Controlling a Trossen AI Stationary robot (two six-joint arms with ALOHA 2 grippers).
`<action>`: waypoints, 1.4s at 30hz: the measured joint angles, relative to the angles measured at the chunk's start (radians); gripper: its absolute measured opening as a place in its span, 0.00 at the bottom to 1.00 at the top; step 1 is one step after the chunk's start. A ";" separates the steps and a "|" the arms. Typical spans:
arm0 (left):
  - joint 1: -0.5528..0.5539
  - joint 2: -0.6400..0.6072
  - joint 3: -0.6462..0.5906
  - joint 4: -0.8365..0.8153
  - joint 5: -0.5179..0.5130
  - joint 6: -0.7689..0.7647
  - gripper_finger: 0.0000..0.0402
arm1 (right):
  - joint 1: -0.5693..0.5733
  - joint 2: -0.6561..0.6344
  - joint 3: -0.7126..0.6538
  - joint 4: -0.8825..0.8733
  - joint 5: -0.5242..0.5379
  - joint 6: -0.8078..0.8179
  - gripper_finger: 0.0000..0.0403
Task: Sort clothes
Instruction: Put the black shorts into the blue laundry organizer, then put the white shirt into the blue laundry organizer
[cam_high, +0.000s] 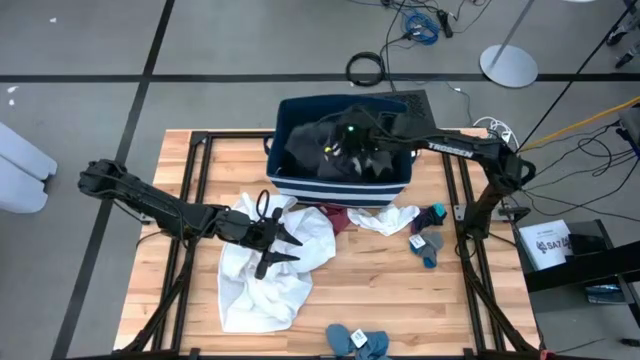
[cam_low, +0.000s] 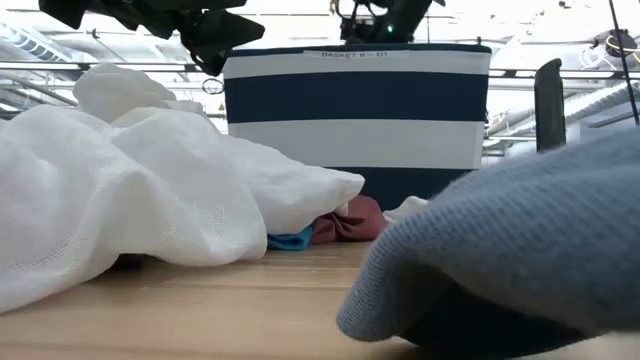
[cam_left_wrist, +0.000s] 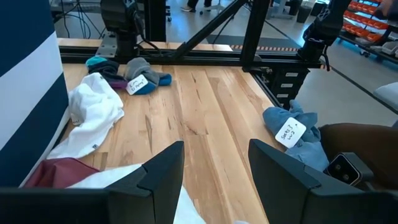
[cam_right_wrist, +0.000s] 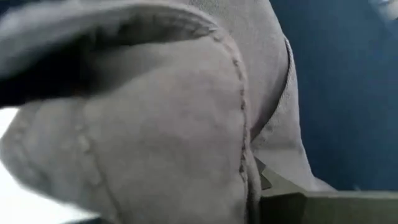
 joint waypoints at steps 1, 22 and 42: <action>0.000 0.000 0.000 0.000 0.001 0.000 0.47 | -0.003 0.013 0.000 -0.028 -0.035 0.002 0.03; 0.000 0.000 0.000 0.002 0.007 -0.002 0.47 | -0.031 0.188 0.029 -0.223 -0.126 -0.100 0.28; 0.000 0.000 0.000 0.013 0.008 -0.003 0.47 | -0.019 0.181 0.649 -0.577 -0.128 -0.001 0.72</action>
